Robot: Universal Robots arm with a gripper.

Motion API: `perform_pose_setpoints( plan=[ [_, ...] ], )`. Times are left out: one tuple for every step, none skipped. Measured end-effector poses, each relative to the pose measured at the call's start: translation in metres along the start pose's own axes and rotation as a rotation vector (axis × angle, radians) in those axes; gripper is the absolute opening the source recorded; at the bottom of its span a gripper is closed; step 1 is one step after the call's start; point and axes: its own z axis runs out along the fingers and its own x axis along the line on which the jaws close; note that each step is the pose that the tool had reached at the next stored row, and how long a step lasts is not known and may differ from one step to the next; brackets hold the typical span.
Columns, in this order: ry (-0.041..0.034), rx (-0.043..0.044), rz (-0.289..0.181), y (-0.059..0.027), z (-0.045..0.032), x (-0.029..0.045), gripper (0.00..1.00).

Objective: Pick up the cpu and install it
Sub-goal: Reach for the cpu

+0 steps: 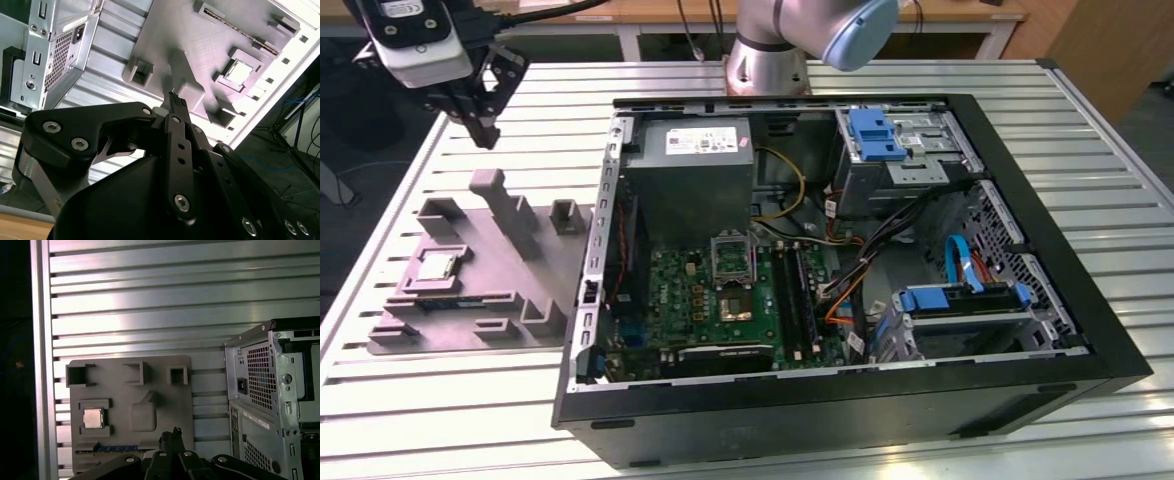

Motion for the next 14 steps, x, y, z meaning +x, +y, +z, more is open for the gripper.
perform_pose_setpoints(
  plan=[
    [0.0000, 0.0000, 0.000, -0.0001, 0.0001, 0.0007, 0.11],
    [-0.0001, 0.0000, 0.000, -0.0001, 0.0002, 0.0013, 0.11],
    [0.0000, 0.0000, 0.000, -0.0002, 0.0002, 0.0018, 0.11],
    [0.0000, 0.0000, 0.000, -0.0002, 0.0003, 0.0024, 0.11],
    [0.0000, 0.0000, 0.000, -0.0003, 0.0003, 0.0030, 0.11],
    [0.0000, 0.0000, 0.000, -0.0003, 0.0004, 0.0036, 0.11],
    [-0.0001, -0.0001, 0.000, -0.0003, 0.0005, 0.0040, 0.11],
    [-0.0001, -0.0001, 0.000, -0.0004, 0.0006, 0.0045, 0.11],
    [0.0000, 0.0000, 0.000, -0.0004, 0.0006, 0.0051, 0.11],
    [0.0000, 0.0000, 0.000, -0.0005, 0.0007, 0.0056, 0.11],
    [-0.0001, 0.0000, 0.000, -0.0005, 0.0008, 0.0060, 0.11],
    [-0.0001, 0.0000, 0.000, -0.0005, 0.0009, 0.0064, 0.11],
    [-0.0001, 0.0000, 0.000, -0.0006, 0.0009, 0.0069, 0.11],
    [-0.0001, 0.0000, 0.000, -0.0006, 0.0010, 0.0072, 0.11]
  ],
)
